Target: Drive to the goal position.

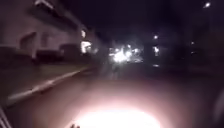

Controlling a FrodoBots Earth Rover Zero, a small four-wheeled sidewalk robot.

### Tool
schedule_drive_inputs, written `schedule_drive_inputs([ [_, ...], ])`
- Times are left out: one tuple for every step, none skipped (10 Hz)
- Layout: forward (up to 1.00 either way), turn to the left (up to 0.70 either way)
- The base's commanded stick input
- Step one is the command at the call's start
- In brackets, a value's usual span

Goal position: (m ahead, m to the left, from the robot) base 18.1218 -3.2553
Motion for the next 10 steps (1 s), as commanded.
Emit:
schedule_drive_inputs([
  [1.0,0.0],
  [1.0,0.0],
  [1.0,0.0],
  [1.0,0.0],
  [1.0,0.0],
  [1.0,0.0],
  [1.0,0.0],
  [1.0,0.0],
  [1.0,0.0],
  [1.0,0.0],
])
